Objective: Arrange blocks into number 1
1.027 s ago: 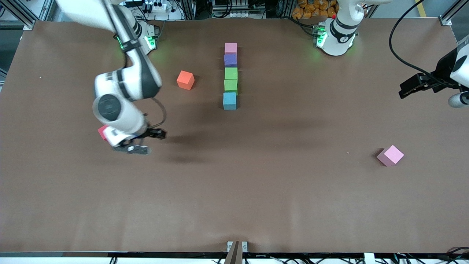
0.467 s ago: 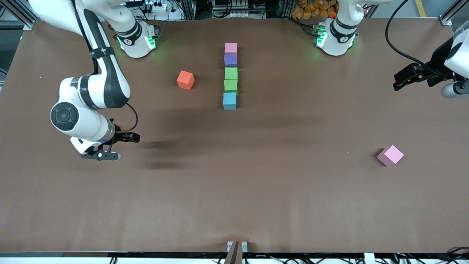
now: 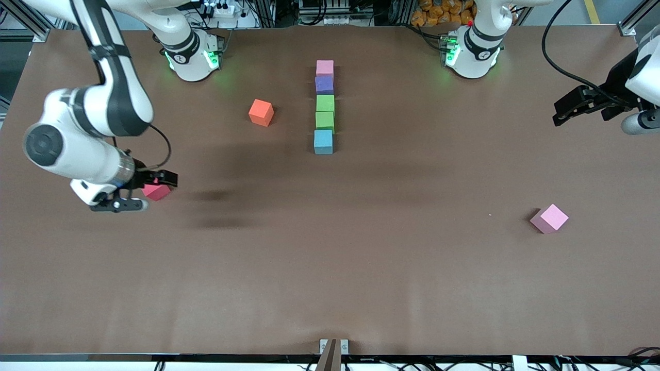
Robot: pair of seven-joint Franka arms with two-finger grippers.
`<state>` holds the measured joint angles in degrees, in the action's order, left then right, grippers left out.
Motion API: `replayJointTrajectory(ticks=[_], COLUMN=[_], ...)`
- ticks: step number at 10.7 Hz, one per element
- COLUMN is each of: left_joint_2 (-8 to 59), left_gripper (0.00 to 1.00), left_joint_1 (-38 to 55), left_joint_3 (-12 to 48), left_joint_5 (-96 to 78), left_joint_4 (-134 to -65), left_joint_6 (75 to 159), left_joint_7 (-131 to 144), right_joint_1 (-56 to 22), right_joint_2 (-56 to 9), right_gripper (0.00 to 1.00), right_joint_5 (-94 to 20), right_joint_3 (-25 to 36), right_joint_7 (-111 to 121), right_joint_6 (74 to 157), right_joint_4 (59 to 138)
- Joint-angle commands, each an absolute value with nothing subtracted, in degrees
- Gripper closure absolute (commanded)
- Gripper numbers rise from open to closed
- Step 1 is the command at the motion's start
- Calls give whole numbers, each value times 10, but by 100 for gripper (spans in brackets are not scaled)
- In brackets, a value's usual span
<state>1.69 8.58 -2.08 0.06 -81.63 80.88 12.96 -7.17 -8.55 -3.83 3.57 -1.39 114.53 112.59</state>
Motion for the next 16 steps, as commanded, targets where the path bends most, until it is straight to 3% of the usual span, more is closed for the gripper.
replayJointTrajectory(ticks=[1,4,6,9,16], left_joint_2=[15,15,15,14,14], left_gripper=[0,0,0,0,0], left_joint_1=[81,80,80,80,79], left_joint_3=[-18,-20,-19,-20,-21], left_joint_5=[-9,-12,-14,-13,-9], left_joint_4=[-809,-809,-809,-809,-809], left_joint_6=[800,800,800,800,800], left_joint_7=[120,120,120,119,120], right_joint_1=[-37,-37,-37,-33,-25], right_joint_2=[-13,36,22,23,26], right_gripper=[0,0,0,0,0], right_joint_5=[-8,14,12,7,-11], right_joint_3=[-4,-7,-7,-5,-1], right_joint_7=[-11,-11,-7,42,56], right_joint_6=[1145,1126,1016,934,878], right_joint_4=[1157,1129,1006,926,891])
